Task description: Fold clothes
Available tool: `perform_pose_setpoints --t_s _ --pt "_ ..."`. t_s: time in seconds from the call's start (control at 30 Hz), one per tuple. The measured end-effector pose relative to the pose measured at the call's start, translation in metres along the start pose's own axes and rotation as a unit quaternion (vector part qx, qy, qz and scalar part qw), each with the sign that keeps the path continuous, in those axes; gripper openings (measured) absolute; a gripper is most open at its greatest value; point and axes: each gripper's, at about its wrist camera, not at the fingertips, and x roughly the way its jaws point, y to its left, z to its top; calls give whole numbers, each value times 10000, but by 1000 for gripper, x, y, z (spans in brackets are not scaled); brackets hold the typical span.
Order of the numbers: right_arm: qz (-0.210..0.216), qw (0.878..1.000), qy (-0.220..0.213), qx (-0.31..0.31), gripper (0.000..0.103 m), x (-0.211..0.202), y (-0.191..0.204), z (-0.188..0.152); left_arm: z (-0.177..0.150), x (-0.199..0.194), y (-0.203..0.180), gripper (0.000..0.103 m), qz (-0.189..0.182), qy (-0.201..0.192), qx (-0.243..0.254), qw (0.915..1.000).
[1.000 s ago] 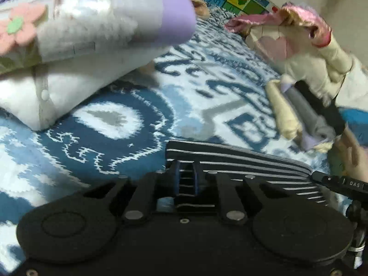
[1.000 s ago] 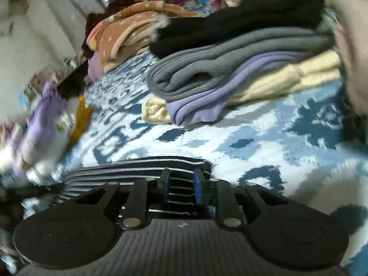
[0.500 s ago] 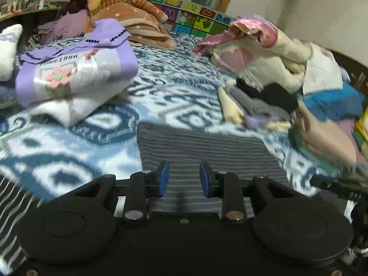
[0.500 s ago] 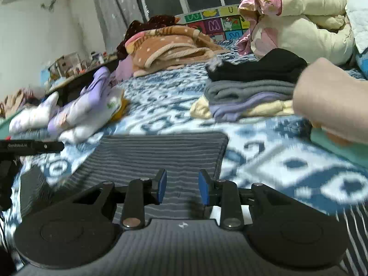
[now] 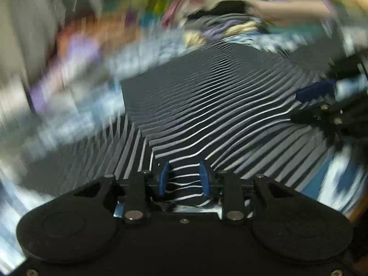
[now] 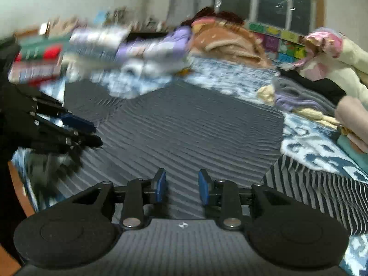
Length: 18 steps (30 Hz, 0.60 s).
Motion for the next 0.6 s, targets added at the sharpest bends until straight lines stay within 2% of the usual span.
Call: perform_pose_setpoints --t_s 0.03,0.17,0.23,0.3,0.37,0.4,0.47,0.6 --pt "-50 10000 -78 -4 36 -5 3 0 0 -3 -2 27 50 -12 -63 10000" --pt "-237 9984 -507 57 36 -30 13 1 -10 -11 5 27 -239 7 -963 9951" --pt "-205 9997 -19 101 37 -15 16 -12 -18 -8 9 28 -317 -138 -1162 9926" --pt "-485 9985 -171 -185 36 -23 26 -8 -10 -15 17 28 -279 -111 -1407 9896" --pt "-624 9958 -582 -323 36 -37 35 -8 -11 -23 13 29 -334 -211 -1434 9889" --pt "-489 9983 -204 -257 37 -29 36 -11 -16 -16 8 30 -509 29 -1457 9880" --pt "-517 9983 -204 -187 37 -30 38 -18 -24 -15 3 30 -515 -78 -1541 9867" --pt "-468 9986 -193 162 37 -47 36 -20 -18 -30 9 34 -566 -62 -1574 9859"
